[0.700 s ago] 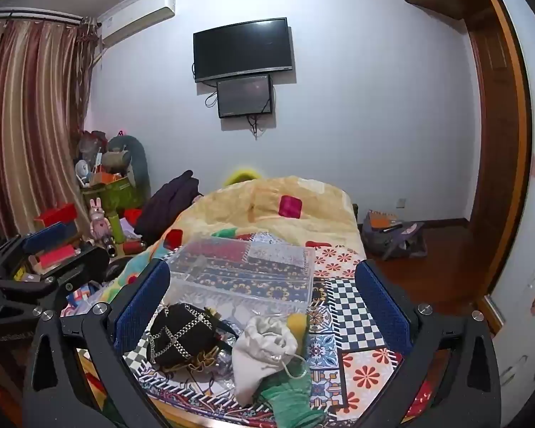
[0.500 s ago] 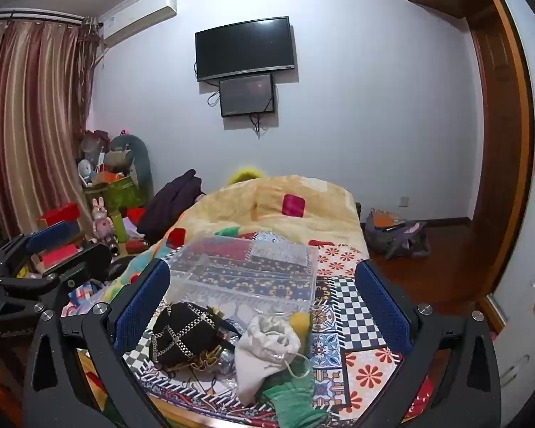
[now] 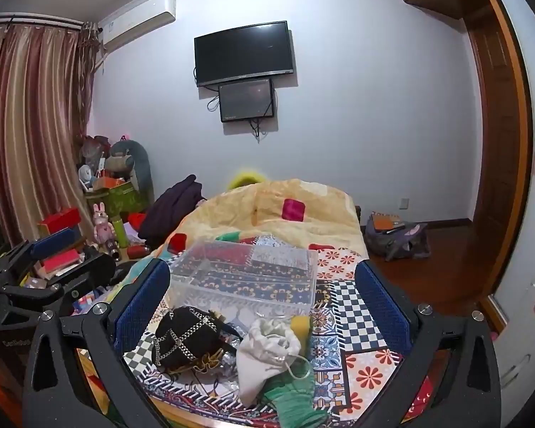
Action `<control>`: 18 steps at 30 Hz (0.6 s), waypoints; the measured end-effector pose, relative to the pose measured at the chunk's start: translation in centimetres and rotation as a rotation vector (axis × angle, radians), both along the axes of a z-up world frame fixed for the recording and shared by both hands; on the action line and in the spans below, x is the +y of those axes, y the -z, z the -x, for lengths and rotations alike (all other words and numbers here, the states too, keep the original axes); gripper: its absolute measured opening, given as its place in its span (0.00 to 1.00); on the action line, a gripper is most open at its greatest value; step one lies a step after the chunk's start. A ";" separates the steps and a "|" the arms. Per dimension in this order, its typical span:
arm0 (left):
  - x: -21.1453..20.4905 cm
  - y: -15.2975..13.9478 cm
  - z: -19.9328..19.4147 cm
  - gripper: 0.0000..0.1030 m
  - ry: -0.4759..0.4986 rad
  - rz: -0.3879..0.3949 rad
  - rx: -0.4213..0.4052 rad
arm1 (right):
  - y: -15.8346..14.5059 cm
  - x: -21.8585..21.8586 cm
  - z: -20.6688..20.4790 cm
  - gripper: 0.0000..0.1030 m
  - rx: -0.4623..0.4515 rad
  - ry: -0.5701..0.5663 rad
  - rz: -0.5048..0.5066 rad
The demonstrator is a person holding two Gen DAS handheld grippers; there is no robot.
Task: Organize soft objects
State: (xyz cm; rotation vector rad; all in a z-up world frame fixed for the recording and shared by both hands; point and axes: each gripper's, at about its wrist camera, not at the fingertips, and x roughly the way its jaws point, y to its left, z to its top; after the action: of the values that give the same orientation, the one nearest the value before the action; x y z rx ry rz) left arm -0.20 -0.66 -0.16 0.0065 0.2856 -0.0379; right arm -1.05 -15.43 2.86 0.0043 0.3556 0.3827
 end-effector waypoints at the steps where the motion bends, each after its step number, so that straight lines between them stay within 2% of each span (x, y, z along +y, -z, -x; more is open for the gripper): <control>1: 0.0 0.0 0.0 1.00 0.001 0.000 -0.001 | 0.0 0.0 0.1 1.00 0.000 0.000 0.000; 18: 0.3 -0.1 0.0 1.00 0.003 0.010 0.002 | 0.0 0.0 0.1 1.00 -0.007 -0.007 -0.009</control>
State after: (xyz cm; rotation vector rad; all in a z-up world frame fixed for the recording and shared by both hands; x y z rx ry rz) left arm -0.24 -0.38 -0.03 -0.0031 0.2872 -0.0423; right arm -1.10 -15.44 2.86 0.0104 0.3471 0.3915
